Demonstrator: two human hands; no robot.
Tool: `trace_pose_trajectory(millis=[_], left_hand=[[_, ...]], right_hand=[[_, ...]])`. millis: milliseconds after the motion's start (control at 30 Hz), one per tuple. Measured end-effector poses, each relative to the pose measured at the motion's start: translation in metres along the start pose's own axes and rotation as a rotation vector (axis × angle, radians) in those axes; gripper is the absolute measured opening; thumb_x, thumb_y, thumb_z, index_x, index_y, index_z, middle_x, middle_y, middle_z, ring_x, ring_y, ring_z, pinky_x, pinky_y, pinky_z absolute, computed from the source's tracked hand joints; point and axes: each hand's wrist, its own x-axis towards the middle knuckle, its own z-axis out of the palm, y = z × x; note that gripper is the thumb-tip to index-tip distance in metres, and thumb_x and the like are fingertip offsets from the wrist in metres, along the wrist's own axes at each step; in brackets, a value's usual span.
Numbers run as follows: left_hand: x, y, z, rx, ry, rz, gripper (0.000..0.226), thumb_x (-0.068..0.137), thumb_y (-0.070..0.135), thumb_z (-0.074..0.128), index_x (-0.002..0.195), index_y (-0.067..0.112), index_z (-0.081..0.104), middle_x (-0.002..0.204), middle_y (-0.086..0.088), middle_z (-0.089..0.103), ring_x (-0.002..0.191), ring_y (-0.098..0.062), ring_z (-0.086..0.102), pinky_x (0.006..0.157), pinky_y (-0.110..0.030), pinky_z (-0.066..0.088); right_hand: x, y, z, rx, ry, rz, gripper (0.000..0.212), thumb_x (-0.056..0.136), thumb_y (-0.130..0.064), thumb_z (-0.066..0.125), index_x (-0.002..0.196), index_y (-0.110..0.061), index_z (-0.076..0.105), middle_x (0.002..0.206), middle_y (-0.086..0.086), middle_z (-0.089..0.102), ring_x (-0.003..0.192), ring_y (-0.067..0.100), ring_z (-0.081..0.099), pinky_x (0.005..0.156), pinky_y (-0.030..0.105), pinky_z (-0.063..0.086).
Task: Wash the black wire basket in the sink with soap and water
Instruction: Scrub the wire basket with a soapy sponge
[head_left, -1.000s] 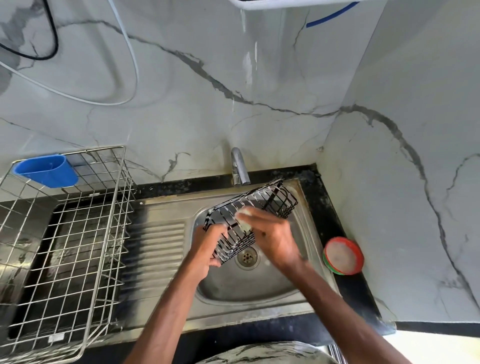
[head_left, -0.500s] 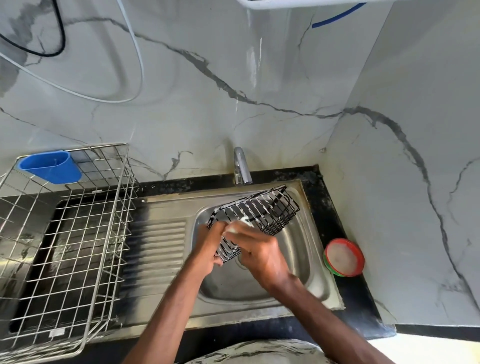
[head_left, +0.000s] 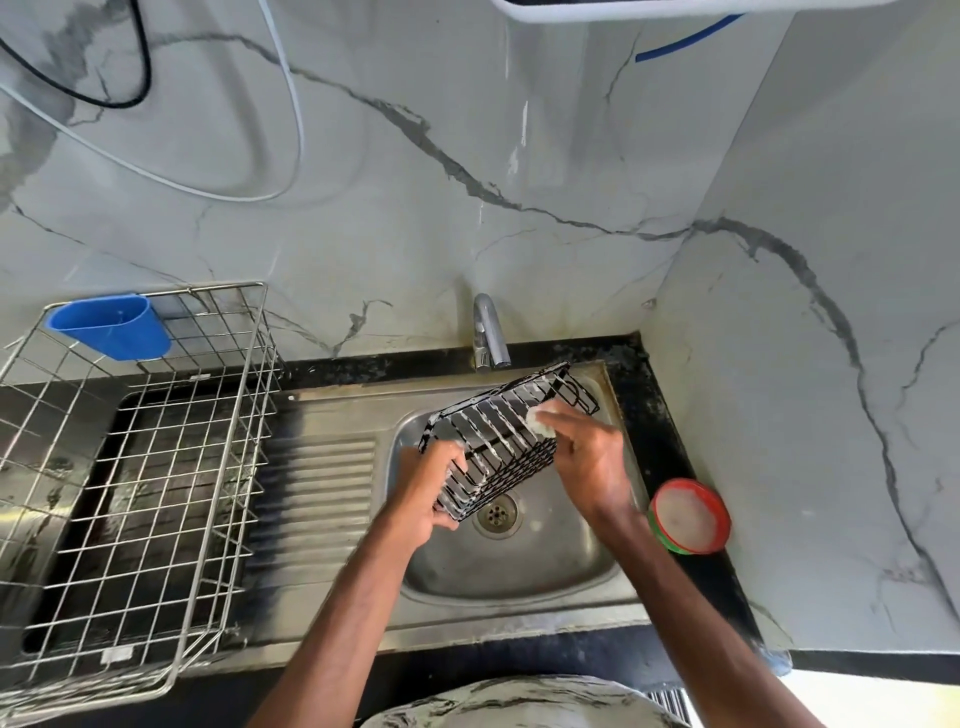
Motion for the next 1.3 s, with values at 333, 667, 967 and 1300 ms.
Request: trace_pose_trajectory(millis=[333,667,967,1300], left_hand=[[0.000,-0.001,0.001,-0.018,-0.048,-0.023,0.034,0.090,0.033,0.050,0.114,0.016,0.066,0.124,-0.007,0.061,0.120,-0.032,0.055,0.084,-0.064,0.057],[0.001,-0.003,-0.002,0.001,-0.045,-0.048,0.036,0.070,0.014,0.064,0.105,0.008,0.066,0.122,-0.010,0.058,0.116,-0.039,0.055,0.063,-0.048,0.057],[-0.006,-0.004,0.003,-0.001,-0.069,-0.069,0.023,0.081,0.009,0.057,0.104,0.007,0.064,0.109,0.002,0.052,0.114,-0.035,0.052,0.075,-0.057,0.057],[-0.006,-0.004,-0.006,0.042,-0.100,-0.029,0.008,0.086,0.006,0.054,0.093,0.005,0.058,0.134,-0.002,0.040,0.126,-0.035,0.041,0.088,-0.065,0.052]], right_hand=[[-0.027,-0.061,0.010,0.168,-0.179,-0.405,0.048,0.074,0.023,0.047,0.103,-0.003,0.076,0.119,0.005,0.071,0.112,0.010,0.067,0.080,0.025,0.060],[0.010,0.049,-0.010,-0.084,-0.021,0.037,0.047,0.078,0.025,0.056,0.104,-0.006,0.078,0.116,0.008,0.074,0.096,0.017,0.075,0.084,0.019,0.058],[0.000,-0.027,0.017,0.032,-0.062,-0.155,0.049,0.074,0.027,0.054,0.101,-0.007,0.078,0.109,0.003,0.075,0.078,0.007,0.073,0.065,0.006,0.055],[0.034,0.059,-0.008,-0.060,-0.043,0.156,0.034,0.087,0.018,0.060,0.109,-0.003,0.075,0.118,0.013,0.072,0.098,0.019,0.075,0.075,0.002,0.051]])
